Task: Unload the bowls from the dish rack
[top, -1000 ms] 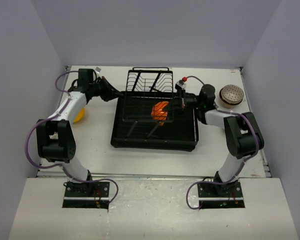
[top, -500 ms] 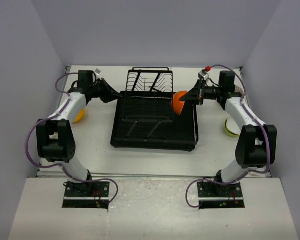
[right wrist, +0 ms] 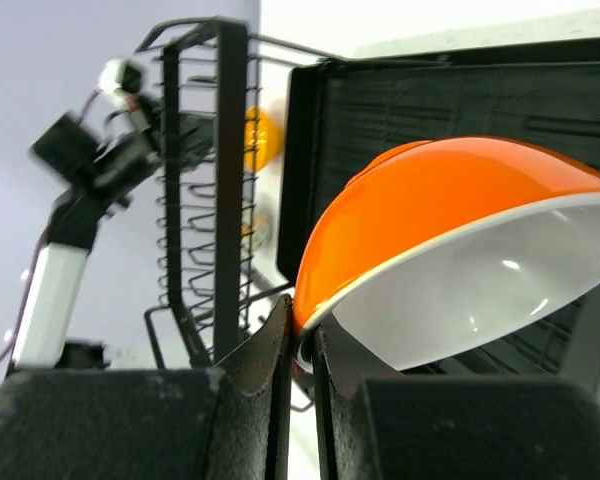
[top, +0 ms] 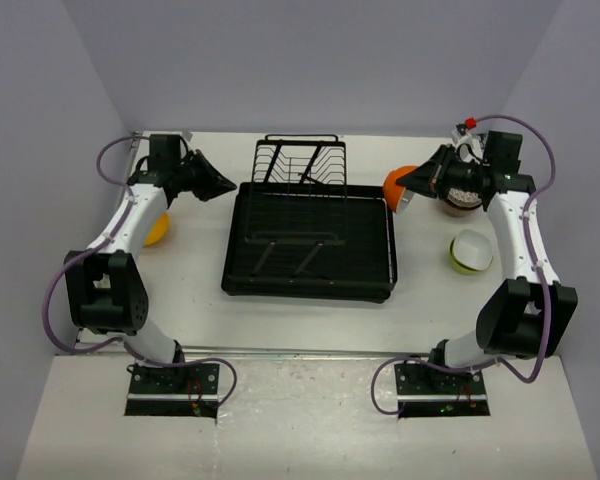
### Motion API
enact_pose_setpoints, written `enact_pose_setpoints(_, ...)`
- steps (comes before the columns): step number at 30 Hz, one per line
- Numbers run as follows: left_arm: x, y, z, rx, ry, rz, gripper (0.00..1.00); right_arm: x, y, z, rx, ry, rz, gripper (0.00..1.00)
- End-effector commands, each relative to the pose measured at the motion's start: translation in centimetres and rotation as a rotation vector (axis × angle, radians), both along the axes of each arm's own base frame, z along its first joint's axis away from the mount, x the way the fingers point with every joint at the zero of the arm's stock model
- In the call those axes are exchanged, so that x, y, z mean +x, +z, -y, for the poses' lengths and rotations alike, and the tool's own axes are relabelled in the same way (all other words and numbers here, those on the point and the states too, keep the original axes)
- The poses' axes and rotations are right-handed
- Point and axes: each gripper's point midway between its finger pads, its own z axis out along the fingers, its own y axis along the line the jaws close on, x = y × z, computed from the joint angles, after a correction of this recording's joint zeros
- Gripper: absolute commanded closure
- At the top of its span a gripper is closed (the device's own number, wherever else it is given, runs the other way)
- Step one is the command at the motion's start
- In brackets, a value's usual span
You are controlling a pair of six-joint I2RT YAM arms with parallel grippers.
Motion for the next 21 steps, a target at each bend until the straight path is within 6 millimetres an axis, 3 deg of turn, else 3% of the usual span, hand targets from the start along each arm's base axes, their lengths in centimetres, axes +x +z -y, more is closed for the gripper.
enact_pose_setpoints(1, 0.8, 5.4, -2.0, 0.11, 0.039, 0.152, 1.0, 0.2, 0.8, 1.8, -0.12, -0.093, -0.001, 1.0)
enact_pose_setpoints(5, 0.8, 7.1, -2.7, 0.15, 0.051, 0.182, 1.0, 0.9, -0.8, 3.5, -0.213, -0.155, -0.073, 1.0)
enact_pose_setpoints(13, 0.8, 8.4, -3.5, 0.165, 0.09, 0.203, 1.0, 2.4, -4.8, 7.2, -0.426, -0.269, -0.194, 1.0)
enact_pose_setpoints(17, 0.9, 9.6, -5.1, 0.229, 0.152, 0.203, 1.0, 2.8, -9.6, 9.3, -0.544, -0.296, -0.329, 1.0)
enact_pose_setpoints(21, -0.1, 9.8, -9.0, 0.401, 0.293, 0.148, 1.0, 2.5, -13.1, 10.7, -0.631, -0.324, -0.427, 1.0)
